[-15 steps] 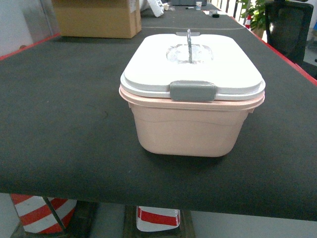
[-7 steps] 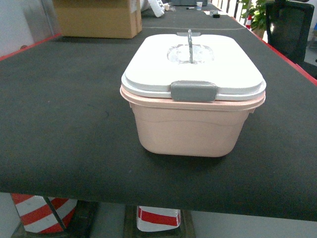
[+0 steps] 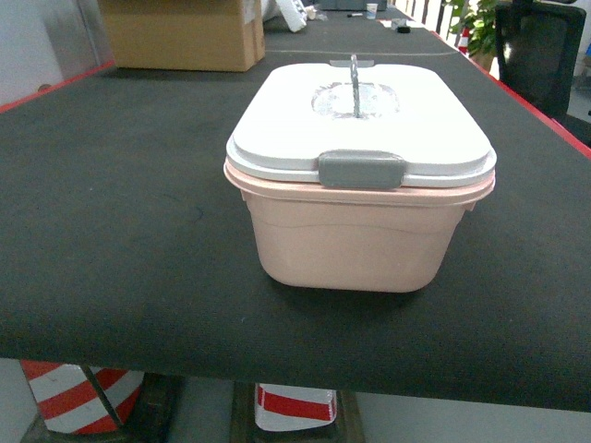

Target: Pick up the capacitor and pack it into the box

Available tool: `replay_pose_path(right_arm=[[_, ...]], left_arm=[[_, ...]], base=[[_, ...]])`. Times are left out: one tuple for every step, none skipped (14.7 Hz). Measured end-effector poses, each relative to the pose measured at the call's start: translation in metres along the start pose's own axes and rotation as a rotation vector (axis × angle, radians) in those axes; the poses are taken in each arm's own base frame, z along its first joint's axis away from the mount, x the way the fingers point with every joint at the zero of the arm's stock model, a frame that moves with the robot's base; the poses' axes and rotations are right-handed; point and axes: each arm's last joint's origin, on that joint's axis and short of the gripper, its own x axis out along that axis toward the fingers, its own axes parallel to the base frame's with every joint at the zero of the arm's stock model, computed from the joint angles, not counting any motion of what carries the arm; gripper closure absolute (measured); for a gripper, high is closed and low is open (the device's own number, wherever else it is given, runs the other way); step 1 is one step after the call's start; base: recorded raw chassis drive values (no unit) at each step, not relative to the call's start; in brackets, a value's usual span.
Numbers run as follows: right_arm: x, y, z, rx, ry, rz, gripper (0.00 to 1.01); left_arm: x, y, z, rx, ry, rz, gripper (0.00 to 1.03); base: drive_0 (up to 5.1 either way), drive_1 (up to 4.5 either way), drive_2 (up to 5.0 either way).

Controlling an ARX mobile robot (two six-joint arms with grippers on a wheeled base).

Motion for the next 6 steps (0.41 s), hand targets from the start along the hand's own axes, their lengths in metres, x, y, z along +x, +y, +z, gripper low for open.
replay_pose_path(right_arm=[[0.0000,0.0000,0.0000,0.000,0.000,0.000,0.03],[0.0000,0.0000,0.0000,0.000,0.000,0.000,0.03],[0.0000,0.0000,0.0000,0.000,0.000,0.000,0.03],[0.0000,0.0000,0.0000,0.000,0.000,0.000,0.03],[0.0000,0.0000,0.0000,0.000,0.000,0.000,0.03],[0.0000,0.0000,0.0000,0.000,0.000,0.000,0.03]], left_arm=[[0.0000,0.0000,0.0000,0.000,0.000,0.000,0.05],[0.0000,0.0000,0.0000,0.000,0.000,0.000,0.05],[0.0000,0.0000,0.0000,0.000,0.000,0.000,0.05],[0.0000,0.0000,0.0000,0.000,0.000,0.000,0.05],[0.0000,0.0000,0.0000,0.000,0.000,0.000,0.05],[0.0000,0.0000,0.0000,0.000,0.000,0.000,0.05]], base=[[0.0,0.00,0.0],[0.0,0.00,0.0],[0.0,0.00,0.0],[0.0,0.00,0.0],[0.0,0.00,0.0],[0.0,0.00,0.0]])
